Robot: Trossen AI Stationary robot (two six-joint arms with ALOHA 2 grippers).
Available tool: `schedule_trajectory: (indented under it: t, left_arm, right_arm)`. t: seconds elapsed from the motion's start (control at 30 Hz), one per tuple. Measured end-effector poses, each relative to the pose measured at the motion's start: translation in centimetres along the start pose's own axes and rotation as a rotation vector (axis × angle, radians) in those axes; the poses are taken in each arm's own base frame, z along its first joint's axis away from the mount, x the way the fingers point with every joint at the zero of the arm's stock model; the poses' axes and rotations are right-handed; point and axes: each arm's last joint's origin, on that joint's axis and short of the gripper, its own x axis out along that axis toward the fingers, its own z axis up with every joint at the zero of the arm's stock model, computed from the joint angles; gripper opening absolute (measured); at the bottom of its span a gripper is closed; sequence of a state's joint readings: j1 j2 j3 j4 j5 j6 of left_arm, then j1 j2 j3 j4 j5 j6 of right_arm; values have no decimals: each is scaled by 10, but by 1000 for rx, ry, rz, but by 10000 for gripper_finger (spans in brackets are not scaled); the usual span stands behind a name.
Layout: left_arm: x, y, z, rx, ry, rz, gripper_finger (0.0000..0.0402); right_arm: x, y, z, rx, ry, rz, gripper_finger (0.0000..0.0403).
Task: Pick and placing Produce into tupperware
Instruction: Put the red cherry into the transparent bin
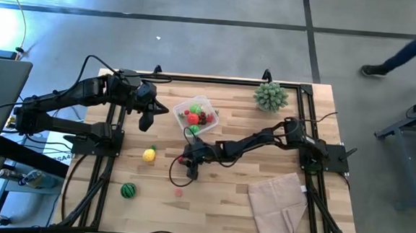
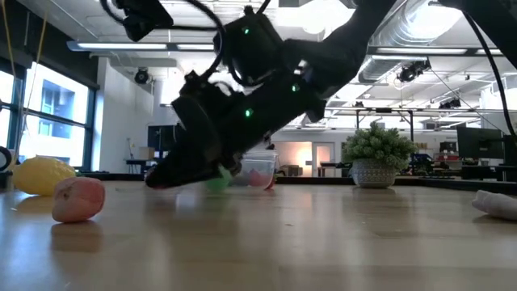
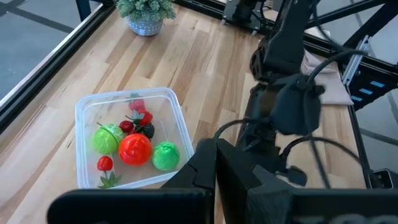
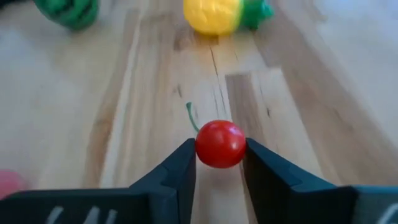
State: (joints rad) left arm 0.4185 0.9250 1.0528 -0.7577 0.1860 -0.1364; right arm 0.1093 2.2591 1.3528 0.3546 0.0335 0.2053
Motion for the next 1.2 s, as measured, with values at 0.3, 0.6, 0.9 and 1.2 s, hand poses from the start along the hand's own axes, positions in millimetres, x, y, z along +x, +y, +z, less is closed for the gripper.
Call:
schedule_trajectory:
  t: [0.3, 0.6, 0.9, 1.2]
  left_arm:
    - [0, 0, 0, 0, 0, 0, 1]
    - [0, 0, 0, 0, 0, 0, 1]
    - [0, 0, 0, 0, 0, 0, 1]
    - [0, 0, 0, 0, 0, 0, 1]
  right_arm:
    - [-48, -2, 61, -45, -119, -45, 96]
    - [-120, -40, 115, -109, -139, -297, 97]
    - [-150, -125, 108, 125, 53, -368, 97]
    - [-156, -161, 85, 243, 246, -304, 97]
